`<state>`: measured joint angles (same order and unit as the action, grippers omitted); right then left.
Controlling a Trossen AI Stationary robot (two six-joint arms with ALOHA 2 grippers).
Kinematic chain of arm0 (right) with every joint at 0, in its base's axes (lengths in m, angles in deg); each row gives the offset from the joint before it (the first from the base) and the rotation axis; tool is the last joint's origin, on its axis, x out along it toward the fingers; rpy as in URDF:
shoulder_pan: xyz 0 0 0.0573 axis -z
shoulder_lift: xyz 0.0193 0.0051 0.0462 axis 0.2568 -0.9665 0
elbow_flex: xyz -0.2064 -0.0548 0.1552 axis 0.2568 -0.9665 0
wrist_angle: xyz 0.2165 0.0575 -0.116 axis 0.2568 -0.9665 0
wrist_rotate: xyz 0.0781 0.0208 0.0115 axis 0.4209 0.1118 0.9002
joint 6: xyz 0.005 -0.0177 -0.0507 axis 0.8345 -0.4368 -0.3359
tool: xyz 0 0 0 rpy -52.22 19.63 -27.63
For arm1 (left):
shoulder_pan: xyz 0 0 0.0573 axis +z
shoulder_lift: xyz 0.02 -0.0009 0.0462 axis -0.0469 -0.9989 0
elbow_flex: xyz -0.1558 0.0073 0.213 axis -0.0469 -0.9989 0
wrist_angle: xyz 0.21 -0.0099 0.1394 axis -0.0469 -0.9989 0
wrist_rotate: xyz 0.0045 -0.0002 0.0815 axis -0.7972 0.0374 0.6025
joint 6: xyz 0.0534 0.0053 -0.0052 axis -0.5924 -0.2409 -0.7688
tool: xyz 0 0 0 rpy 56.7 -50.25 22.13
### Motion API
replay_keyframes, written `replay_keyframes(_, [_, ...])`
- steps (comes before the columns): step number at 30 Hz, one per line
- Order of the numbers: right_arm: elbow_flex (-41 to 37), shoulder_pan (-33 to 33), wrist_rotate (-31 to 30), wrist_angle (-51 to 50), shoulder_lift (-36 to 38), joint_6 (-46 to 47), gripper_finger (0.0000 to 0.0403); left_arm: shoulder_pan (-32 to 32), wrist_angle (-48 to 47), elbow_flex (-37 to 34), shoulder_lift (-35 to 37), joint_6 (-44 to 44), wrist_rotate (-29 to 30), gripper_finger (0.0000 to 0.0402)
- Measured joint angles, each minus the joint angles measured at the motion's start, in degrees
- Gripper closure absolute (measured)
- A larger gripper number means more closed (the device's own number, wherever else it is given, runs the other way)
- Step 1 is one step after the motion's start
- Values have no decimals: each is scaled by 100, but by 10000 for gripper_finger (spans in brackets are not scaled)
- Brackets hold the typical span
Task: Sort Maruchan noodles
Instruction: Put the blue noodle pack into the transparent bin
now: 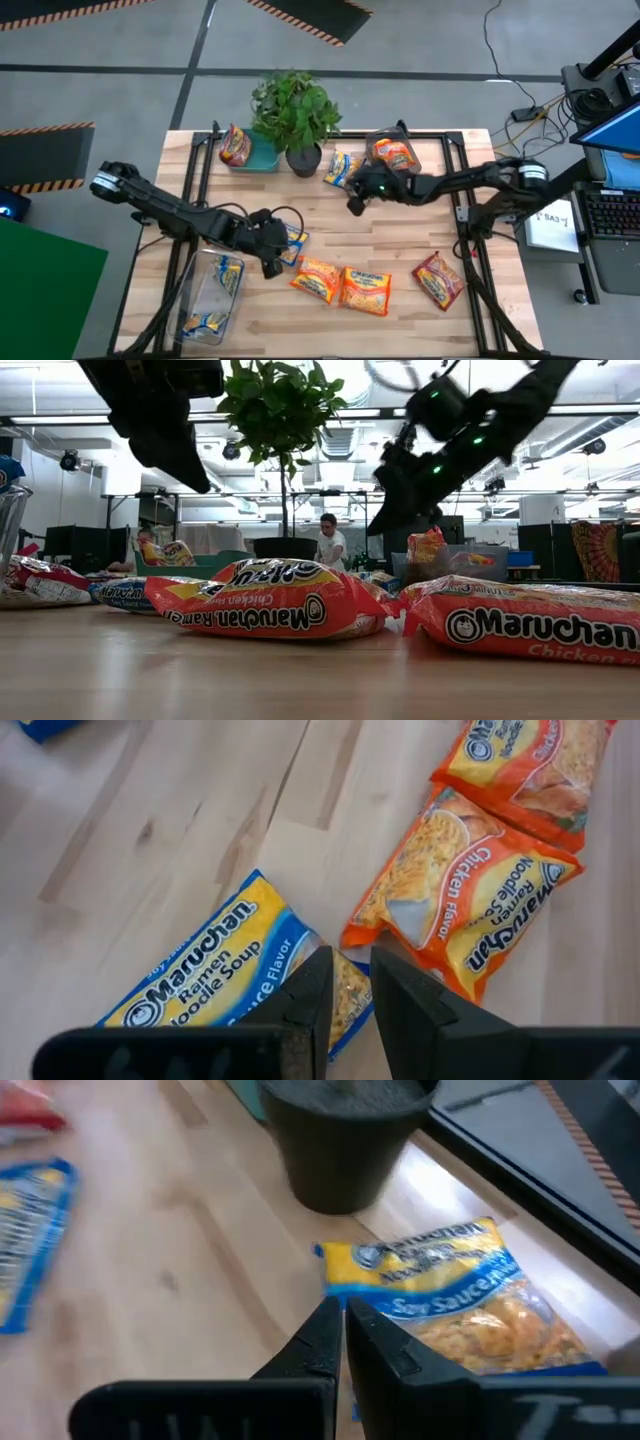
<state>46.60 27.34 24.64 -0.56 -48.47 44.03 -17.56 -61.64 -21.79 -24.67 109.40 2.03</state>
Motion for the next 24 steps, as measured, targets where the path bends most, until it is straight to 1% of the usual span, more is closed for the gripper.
replay_keyframes(5, [623, 254, -13, -518, -642, -304, 394, -2, 2, 0, 10, 179, -4, 348])
replay_keyframes(10, [1090, 483, -23, -821, -1263, -562, 394, -2, 13, 0, 10, 258, 56, 348])
replay_keyframes(17, [1577, 525, -25, -1652, -1834, -578, 394, -7, 64, 0, 10, 212, 277, 348])
replay_keyframes(20, [1654, 405, 197, -1881, -1940, -470, 394, -7, 172, 0, 10, 104, 516, 348])
replay_keyframes(24, [1638, 69, 893, -1977, -1922, -175, 394, -1, 429, 0, 10, -63, 590, 348])
